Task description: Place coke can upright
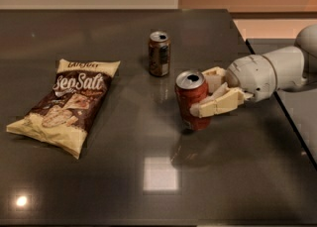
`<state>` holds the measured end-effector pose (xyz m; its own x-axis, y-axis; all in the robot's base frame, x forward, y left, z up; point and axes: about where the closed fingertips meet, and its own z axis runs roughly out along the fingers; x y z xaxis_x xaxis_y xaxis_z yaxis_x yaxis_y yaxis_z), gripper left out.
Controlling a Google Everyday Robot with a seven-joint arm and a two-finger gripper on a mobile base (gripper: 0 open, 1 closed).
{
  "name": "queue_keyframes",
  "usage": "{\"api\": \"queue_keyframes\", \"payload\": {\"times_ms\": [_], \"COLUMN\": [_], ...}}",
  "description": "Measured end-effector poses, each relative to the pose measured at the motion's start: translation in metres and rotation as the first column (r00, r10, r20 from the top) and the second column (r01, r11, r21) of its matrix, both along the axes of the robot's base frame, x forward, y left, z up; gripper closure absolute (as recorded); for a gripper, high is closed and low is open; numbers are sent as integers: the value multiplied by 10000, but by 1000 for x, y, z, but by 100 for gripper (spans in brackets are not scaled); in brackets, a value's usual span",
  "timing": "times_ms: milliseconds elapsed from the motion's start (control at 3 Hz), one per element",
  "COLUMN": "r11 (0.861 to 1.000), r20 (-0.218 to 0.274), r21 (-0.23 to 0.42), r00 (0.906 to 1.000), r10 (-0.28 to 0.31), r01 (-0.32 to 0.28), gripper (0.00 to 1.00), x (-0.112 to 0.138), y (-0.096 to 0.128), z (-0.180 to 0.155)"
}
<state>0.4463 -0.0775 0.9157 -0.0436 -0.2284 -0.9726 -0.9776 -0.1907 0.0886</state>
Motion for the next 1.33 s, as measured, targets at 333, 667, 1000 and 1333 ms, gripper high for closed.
{"api": "queue_keyframes", "payload": {"times_ms": [333,667,1000,1333], "r11": [9987,9952,9945,9948], "r20": [1,135,328,436], "r21": [519,973,1045,1010], "r00": [10000,9999,9994,9989], "r10": [11,54,-58,-175], "r01": [-11,-67,23,130], "gripper": [100,100,85,62], "x": [4,5,5,3], "y": [0,-3,-7,-10], "z": [-4,-5,-7,-11]}}
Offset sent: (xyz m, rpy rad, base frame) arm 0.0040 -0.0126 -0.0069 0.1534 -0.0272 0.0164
